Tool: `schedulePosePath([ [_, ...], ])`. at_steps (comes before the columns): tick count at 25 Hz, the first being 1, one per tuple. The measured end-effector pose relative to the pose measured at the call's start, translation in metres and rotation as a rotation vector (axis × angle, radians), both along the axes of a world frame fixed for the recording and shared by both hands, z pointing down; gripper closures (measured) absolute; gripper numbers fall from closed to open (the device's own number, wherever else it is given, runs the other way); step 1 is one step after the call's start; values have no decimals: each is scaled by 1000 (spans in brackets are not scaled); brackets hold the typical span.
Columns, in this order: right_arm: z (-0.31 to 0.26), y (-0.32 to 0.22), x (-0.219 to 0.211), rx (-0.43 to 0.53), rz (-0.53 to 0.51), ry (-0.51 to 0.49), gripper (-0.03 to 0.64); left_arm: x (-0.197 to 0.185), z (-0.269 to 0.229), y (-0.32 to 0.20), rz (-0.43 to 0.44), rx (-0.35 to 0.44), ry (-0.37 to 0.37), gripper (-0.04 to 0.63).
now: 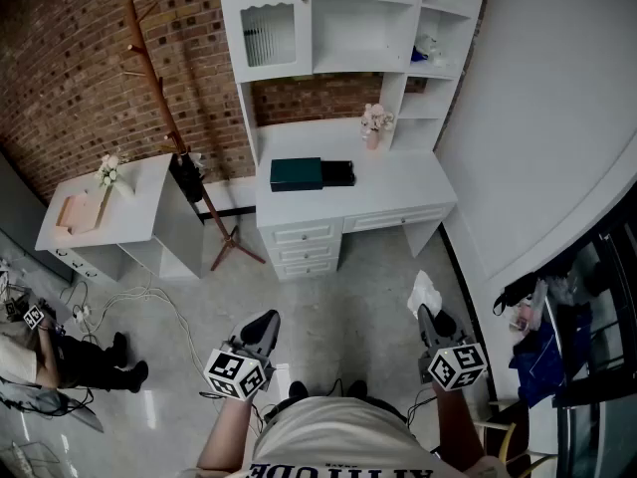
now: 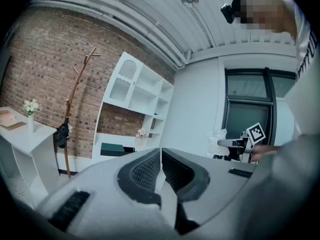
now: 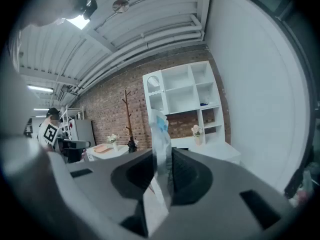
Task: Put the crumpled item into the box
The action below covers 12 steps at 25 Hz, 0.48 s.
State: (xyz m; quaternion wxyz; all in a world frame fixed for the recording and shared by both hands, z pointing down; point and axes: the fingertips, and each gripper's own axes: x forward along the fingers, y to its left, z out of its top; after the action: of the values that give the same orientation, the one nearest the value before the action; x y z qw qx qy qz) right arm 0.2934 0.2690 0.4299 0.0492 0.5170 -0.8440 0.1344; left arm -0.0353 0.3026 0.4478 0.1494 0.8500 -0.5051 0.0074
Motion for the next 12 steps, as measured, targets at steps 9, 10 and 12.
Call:
schedulePosePath([
  [9,-2,3,-9,0,6,4,535,-8,2,0,8,-2,10,563],
  [10,-2,3,-10,0,8,5,536,-9,2,0,10,-2,11,563],
  [12,-3,4,-13,0,11,5,537,-12,2,0,14,-2,14,563],
])
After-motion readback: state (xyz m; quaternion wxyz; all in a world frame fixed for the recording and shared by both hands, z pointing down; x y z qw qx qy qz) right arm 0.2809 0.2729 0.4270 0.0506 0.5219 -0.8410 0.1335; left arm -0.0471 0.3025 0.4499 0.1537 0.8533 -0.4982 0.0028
